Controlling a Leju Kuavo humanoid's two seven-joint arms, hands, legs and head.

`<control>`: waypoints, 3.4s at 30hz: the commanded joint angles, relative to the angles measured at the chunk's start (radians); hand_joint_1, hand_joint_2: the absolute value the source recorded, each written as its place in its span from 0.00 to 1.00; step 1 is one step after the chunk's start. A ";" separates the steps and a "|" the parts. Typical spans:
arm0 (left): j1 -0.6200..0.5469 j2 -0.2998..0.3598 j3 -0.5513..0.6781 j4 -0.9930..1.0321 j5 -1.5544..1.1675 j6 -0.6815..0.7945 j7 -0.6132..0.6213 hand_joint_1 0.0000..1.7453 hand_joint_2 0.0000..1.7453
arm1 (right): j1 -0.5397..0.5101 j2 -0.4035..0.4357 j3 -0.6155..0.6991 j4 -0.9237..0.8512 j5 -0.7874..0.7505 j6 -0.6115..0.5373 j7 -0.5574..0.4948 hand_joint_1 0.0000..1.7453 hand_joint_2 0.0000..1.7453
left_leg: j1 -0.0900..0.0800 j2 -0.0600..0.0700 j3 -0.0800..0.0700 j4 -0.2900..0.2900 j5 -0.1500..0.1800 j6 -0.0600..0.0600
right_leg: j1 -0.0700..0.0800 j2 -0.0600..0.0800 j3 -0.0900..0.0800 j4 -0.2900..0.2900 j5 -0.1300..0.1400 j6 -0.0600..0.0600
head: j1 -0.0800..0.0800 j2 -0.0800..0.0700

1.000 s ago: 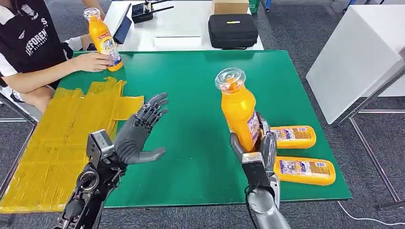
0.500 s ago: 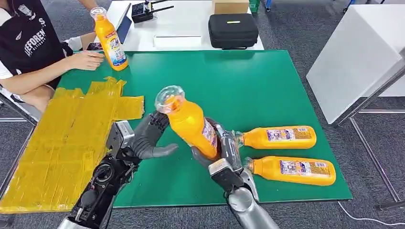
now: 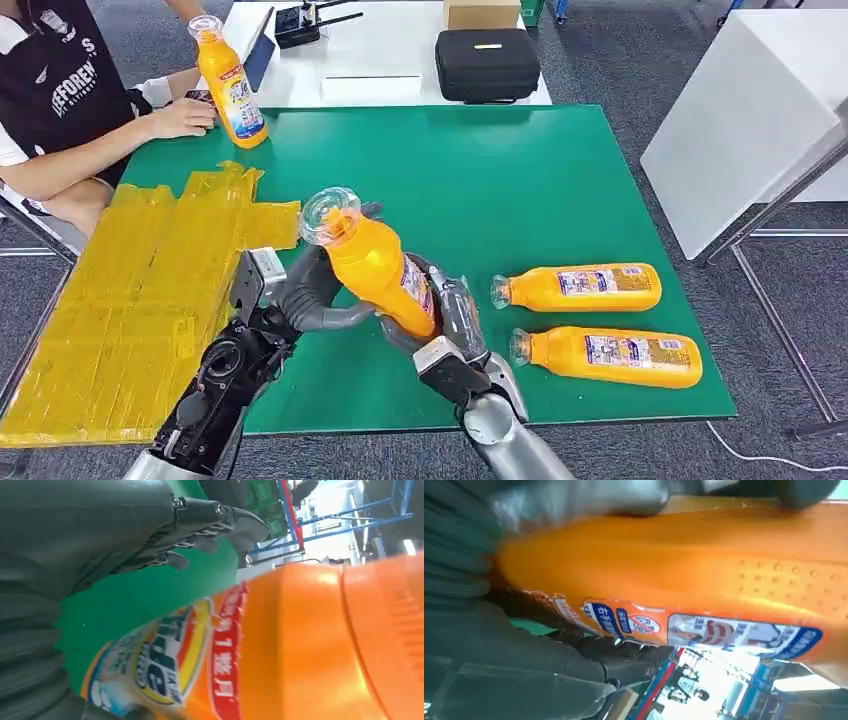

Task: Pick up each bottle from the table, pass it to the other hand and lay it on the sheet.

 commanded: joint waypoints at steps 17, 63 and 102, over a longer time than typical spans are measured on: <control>-0.065 -0.033 -0.018 0.075 0.056 0.000 0.025 0.99 1.00 | -0.083 0.003 0.090 0.142 0.036 0.027 0.043 1.00 1.00 | 0.000 -0.002 0.005 0.000 -0.002 -0.002 | 0.001 -0.003 0.005 0.000 -0.002 -0.001 | 0.000 0.000; -0.115 0.079 0.280 0.202 -1.145 0.815 0.051 1.00 1.00 | 0.205 -0.220 -0.278 -0.442 0.892 -0.300 0.462 0.00 1.00 | 0.000 -0.003 0.006 0.000 -0.003 -0.002 | 0.000 -0.004 0.007 0.000 -0.004 -0.001 | 0.000 0.000; -0.299 0.145 0.394 0.939 -1.643 0.743 0.439 0.00 1.00 | -0.113 -0.387 -0.391 -0.152 1.019 0.121 0.566 0.00 1.00 | 0.000 0.001 0.012 0.002 -0.005 -0.001 | 0.001 -0.002 0.012 0.002 -0.005 -0.002 | 0.000 0.000</control>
